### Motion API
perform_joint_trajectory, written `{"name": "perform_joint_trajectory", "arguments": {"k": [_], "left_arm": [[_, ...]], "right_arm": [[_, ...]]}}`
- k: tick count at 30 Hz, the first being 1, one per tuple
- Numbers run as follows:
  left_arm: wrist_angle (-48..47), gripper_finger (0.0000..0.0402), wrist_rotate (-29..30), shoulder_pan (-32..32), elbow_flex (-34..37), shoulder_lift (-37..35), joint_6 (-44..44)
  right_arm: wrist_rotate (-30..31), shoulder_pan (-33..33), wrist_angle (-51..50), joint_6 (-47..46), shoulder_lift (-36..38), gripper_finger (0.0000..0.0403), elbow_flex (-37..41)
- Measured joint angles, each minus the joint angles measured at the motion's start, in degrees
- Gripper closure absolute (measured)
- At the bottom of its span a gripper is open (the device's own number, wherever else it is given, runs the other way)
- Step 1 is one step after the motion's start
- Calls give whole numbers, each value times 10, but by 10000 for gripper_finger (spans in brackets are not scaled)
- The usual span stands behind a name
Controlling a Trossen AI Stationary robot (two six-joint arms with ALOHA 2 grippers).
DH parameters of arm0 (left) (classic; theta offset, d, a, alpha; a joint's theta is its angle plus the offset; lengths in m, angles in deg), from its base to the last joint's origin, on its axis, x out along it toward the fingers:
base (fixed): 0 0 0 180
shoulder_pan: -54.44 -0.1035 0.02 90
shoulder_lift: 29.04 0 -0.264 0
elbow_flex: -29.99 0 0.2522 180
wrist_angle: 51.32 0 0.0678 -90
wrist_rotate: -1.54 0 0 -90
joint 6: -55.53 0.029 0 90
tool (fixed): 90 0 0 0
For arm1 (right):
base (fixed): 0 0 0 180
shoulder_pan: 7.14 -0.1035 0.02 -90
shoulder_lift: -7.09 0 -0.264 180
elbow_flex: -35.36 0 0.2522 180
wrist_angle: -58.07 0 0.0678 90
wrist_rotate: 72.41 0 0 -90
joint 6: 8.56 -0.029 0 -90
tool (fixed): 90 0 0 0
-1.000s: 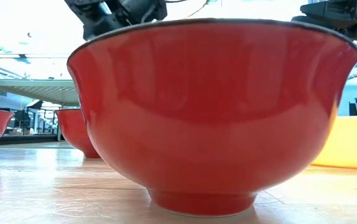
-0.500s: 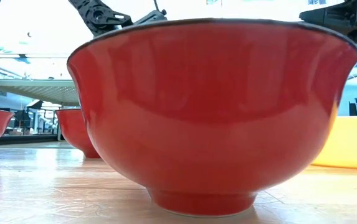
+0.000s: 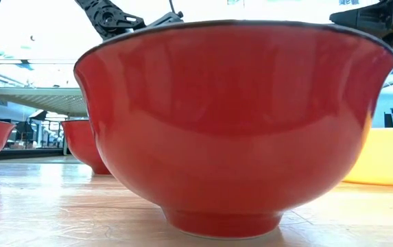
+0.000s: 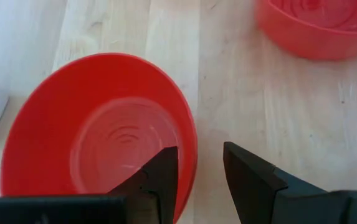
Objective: Pick & Place Mini bowls
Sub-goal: Put the red bowl on the shelf
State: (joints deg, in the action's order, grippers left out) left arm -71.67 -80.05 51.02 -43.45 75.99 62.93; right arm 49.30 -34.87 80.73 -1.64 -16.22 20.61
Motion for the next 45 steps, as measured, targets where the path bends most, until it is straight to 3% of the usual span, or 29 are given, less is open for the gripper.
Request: {"name": "perform_joint_trajectory", "arguments": {"k": [8, 16, 23, 28, 33, 35, 45], "left_arm": [[-8, 285, 0, 0, 0, 0, 13], [-27, 391, 4, 13, -2, 0, 41], [-38, 395, 7, 33, -48, -2, 48], [-127, 392, 49, 53, -123, -25, 50], [-285, 394, 141, 72, -201, -63, 19], [-346, 391, 154, 74, -224, -87, -23], [-553, 396, 204, 20, -234, -232, -181]], "right_arm": [[0, 0, 0, 0, 0, 271, 0], [0, 0, 2, -4, 0, 271, 0], [0, 0, 2, -32, 0, 271, 0], [22, 0, 1, -32, 0, 271, 0], [148, 0, -2, -43, -12, 271, 0], [172, 0, -7, -65, -17, 270, 0], [178, 0, -16, -103, -68, 270, -21]]}}
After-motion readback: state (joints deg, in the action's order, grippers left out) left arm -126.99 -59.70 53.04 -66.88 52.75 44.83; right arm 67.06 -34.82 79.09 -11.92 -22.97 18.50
